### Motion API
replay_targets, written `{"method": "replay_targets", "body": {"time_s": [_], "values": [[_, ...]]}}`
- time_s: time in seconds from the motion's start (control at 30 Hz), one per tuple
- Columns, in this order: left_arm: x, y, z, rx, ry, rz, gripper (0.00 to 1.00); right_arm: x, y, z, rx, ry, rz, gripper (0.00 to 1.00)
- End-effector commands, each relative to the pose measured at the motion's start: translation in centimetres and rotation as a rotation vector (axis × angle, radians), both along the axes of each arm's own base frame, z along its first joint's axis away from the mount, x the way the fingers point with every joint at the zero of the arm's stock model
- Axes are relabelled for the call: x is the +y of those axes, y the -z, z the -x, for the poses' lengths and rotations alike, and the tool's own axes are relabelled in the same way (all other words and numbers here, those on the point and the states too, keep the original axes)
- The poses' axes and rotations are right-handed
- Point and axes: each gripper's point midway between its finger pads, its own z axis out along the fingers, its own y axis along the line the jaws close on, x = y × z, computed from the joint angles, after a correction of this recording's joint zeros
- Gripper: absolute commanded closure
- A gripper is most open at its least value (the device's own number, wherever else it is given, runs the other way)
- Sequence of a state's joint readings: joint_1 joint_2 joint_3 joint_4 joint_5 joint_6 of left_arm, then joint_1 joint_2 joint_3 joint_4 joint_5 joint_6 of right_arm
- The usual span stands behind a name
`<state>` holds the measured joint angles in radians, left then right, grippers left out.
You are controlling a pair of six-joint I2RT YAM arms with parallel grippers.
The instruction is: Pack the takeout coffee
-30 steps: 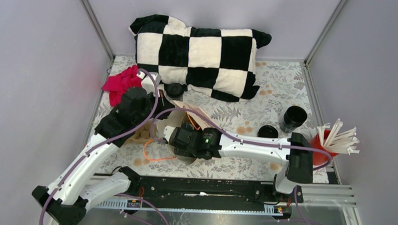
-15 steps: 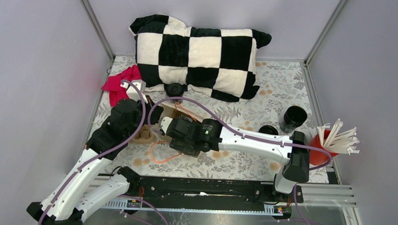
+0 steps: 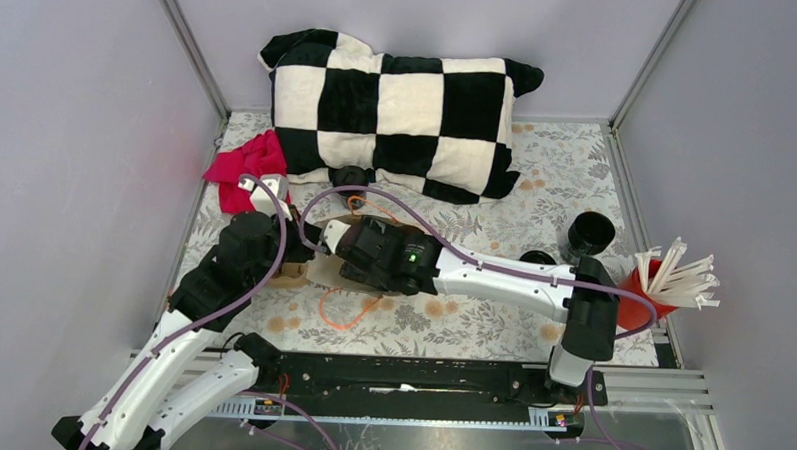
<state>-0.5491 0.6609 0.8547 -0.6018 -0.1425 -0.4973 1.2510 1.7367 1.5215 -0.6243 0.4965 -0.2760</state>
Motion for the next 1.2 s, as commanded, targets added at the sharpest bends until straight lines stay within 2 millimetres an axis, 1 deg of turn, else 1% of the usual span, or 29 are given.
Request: {"method": "replay_targets", "body": {"time_s": [0.0,0.03,0.13,0.2,0.3,0.37,0.5,0.6,0.7,0.8,0.93,1.17], "values": [[-0.1,1.3,0.9,0.044,0.032,-0.017,1.00,-0.6,-0.8,-2.1,-0.055,0.068,-0.057,0.51],[-0.1,1.3,0.9,0.042,0.032,-0.019,1.00,-0.6,-0.4,-1.9,-0.037,0.059,-0.064,0.51],[-0.4,0.9,0.9,0.036,0.052,-0.024,1.00,-0.3,0.9,0.1,0.065,-0.008,-0.066,0.51],[-0.6,0.9,0.8,0.041,0.065,-0.031,1.00,-0.8,0.9,0.5,0.078,-0.007,-0.078,0.51],[-1.0,1.3,1.0,0.054,0.085,-0.024,1.00,-1.1,0.0,0.6,0.056,-0.034,-0.104,0.51],[-1.0,1.7,1.1,0.063,0.086,-0.025,1.00,-1.2,-0.5,0.3,0.030,-0.051,-0.097,0.51],[-1.1,1.8,1.1,0.063,0.093,-0.025,1.00,-2.2,-1.5,-0.9,-0.013,-0.012,-0.078,0.50],[-1.3,2.0,1.3,0.065,0.107,-0.022,1.00,-3.1,-1.4,-1.8,-0.042,0.023,-0.050,0.51],[-1.3,2.1,1.3,0.067,0.109,-0.030,1.00,-3.3,-0.9,-2.4,-0.063,0.034,0.007,0.52],[-1.4,2.0,1.4,0.062,0.116,-0.031,1.00,-4.0,-0.9,-3.2,-0.092,0.073,0.037,0.52],[-1.5,2.1,1.5,0.062,0.123,-0.034,1.00,-3.8,-0.5,-3.7,-0.075,0.077,-0.035,0.52],[-1.8,2.2,1.7,0.062,0.136,-0.035,1.00,-2.7,0.0,-5.3,-0.060,0.054,-0.106,0.53]]}}
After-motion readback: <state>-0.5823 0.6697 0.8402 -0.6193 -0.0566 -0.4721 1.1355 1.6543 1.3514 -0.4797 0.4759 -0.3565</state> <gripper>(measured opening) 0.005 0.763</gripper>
